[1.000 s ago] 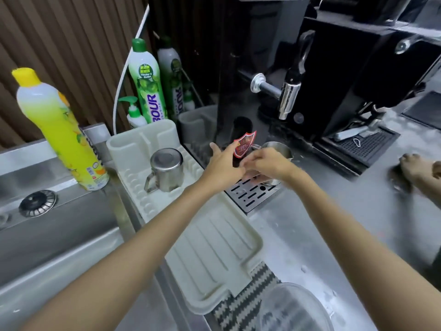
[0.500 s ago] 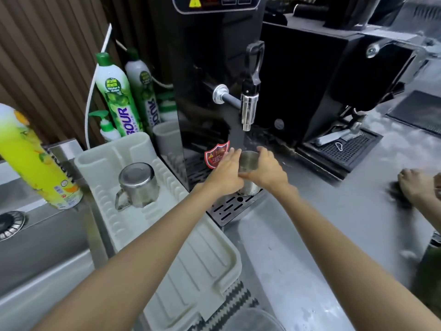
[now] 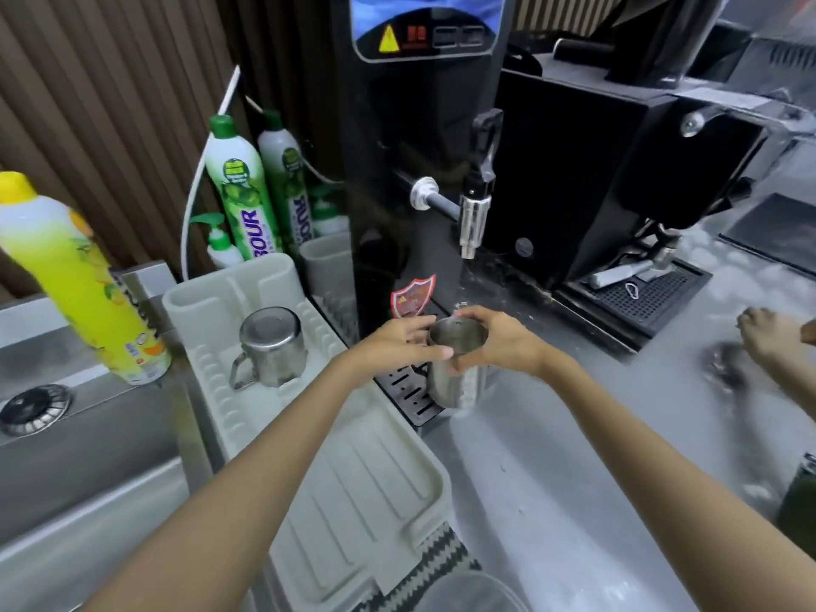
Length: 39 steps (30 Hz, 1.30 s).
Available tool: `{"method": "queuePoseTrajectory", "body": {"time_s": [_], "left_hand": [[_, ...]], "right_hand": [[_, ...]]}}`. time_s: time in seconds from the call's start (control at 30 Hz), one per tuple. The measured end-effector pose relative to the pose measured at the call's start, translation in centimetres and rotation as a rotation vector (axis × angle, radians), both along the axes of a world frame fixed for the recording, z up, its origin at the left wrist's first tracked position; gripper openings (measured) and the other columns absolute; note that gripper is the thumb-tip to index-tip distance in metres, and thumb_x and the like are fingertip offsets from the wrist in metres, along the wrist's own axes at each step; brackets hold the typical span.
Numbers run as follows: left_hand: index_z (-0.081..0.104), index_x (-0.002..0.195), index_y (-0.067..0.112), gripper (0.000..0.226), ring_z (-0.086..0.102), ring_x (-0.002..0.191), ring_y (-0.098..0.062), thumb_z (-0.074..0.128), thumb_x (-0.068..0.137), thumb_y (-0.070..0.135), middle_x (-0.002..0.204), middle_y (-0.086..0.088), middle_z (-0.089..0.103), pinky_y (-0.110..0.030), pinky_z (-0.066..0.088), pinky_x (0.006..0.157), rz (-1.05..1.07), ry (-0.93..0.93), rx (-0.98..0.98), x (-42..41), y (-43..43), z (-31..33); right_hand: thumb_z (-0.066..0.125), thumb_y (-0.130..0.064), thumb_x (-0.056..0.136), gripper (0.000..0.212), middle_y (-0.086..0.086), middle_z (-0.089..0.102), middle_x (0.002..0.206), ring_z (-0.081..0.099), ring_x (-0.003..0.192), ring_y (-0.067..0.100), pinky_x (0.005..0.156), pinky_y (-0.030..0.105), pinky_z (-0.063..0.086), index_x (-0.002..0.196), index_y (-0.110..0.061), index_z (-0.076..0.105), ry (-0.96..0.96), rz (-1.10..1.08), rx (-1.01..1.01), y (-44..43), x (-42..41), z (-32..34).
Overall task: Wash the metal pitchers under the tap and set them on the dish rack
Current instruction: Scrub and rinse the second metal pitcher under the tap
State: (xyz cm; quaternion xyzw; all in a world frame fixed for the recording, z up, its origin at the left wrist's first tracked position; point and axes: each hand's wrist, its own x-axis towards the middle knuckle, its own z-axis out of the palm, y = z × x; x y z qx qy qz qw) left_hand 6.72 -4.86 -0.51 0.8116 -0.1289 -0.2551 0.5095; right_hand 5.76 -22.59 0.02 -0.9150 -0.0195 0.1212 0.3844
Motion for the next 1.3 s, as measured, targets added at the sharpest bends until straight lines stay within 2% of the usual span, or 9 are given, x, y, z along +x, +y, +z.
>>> {"method": "queuePoseTrajectory", "body": {"time_s": [0.17,0.27,0.37,0.67,0.83,0.9,1.0,1.2,1.3], "left_hand": [[0.058,0.123,0.035,0.062,0.052,0.113,-0.021,0.063,0.069,0.066,0.129,0.001,0.058,-0.038,0.036,0.099,0.071,0.412,-0.419,-1.9,5.9,0.1],[0.061,0.120,0.027,0.069,0.039,0.118,-0.029,0.077,0.059,0.055,0.131,-0.009,0.046,-0.052,0.020,0.111,0.163,0.577,-0.639,-4.2,11.4,-0.5],[0.070,0.101,0.023,0.048,0.047,0.106,-0.030,0.078,0.059,0.042,0.117,-0.007,0.054,-0.057,0.039,0.098,0.154,0.613,-0.622,-7.7,16.4,-0.7],[0.060,0.101,0.017,0.031,0.060,0.089,-0.027,0.065,0.074,0.030,0.102,-0.005,0.063,-0.043,0.056,0.078,0.730,0.504,-0.767,-17.6,31.5,-2.2],[0.043,0.130,0.009,0.078,0.057,0.093,-0.028,0.077,0.061,0.023,0.125,-0.018,0.050,-0.038,0.059,0.062,1.045,0.365,-0.911,-21.0,38.3,-3.9],[0.034,0.139,0.010,0.087,0.061,0.083,-0.025,0.076,0.064,0.025,0.118,-0.017,0.055,-0.033,0.057,0.060,1.081,0.314,-0.919,-22.2,40.0,-4.2],[0.031,0.140,0.012,0.071,0.062,0.082,-0.026,0.066,0.079,0.022,0.099,-0.013,0.059,-0.035,0.052,0.064,1.140,0.257,-0.961,-23.4,41.3,-5.1],[0.034,0.137,0.015,0.081,0.061,0.101,-0.033,0.076,0.068,0.023,0.130,-0.023,0.054,-0.050,0.051,0.084,1.170,0.257,-1.197,-24.6,40.9,-4.7],[0.034,0.127,0.030,0.057,0.057,0.100,-0.025,0.068,0.081,0.029,0.120,-0.008,0.057,-0.056,0.037,0.097,1.170,0.216,-0.983,-24.9,40.8,-4.2]], "right_hand": [[0.083,-0.008,0.062,0.064,-0.018,0.059,0.102,0.054,0.091,-0.012,0.078,0.002,0.038,0.113,-0.031,0.054,0.034,0.332,-0.021,4.9,-3.1,3.9],[0.081,-0.005,0.062,0.074,-0.012,0.051,0.114,0.048,0.104,-0.002,0.081,-0.003,0.032,0.127,-0.023,0.050,-0.022,0.542,-0.109,9.9,-4.6,5.8],[0.078,-0.004,0.066,0.079,-0.012,0.044,0.126,0.042,0.117,0.004,0.090,0.006,0.033,0.135,-0.022,0.043,-0.040,0.652,-0.104,15.0,-5.4,6.5],[0.065,0.009,0.076,0.074,0.007,0.040,0.137,0.040,0.121,0.013,0.073,-0.004,0.034,0.141,-0.009,0.035,0.037,0.659,0.127,32.9,-10.0,4.4],[0.060,-0.019,0.090,0.006,0.000,0.058,0.083,0.051,0.072,0.007,0.063,0.016,0.044,0.092,-0.014,0.057,0.272,0.338,0.379,40.7,-13.9,0.9],[0.052,-0.037,0.093,0.023,-0.006,0.059,0.079,0.054,0.074,0.005,0.071,0.021,0.047,0.091,-0.016,0.061,0.372,0.388,0.381,42.9,-15.9,0.0],[0.049,-0.045,0.092,0.038,-0.005,0.063,0.089,0.057,0.086,0.007,0.083,0.028,0.045,0.103,-0.012,0.065,0.404,0.401,0.359,45.6,-17.9,-0.2],[0.063,-0.016,0.087,0.014,0.005,0.063,0.080,0.057,0.072,0.012,0.062,0.015,0.043,0.073,-0.013,0.061,0.337,0.280,0.462,48.6,-19.6,-0.4],[0.061,-0.013,0.088,0.030,0.003,0.058,0.068,0.053,0.066,0.012,0.069,0.020,0.042,0.060,-0.015,0.053,0.266,0.247,0.491,48.3,-19.1,-1.7]]}}
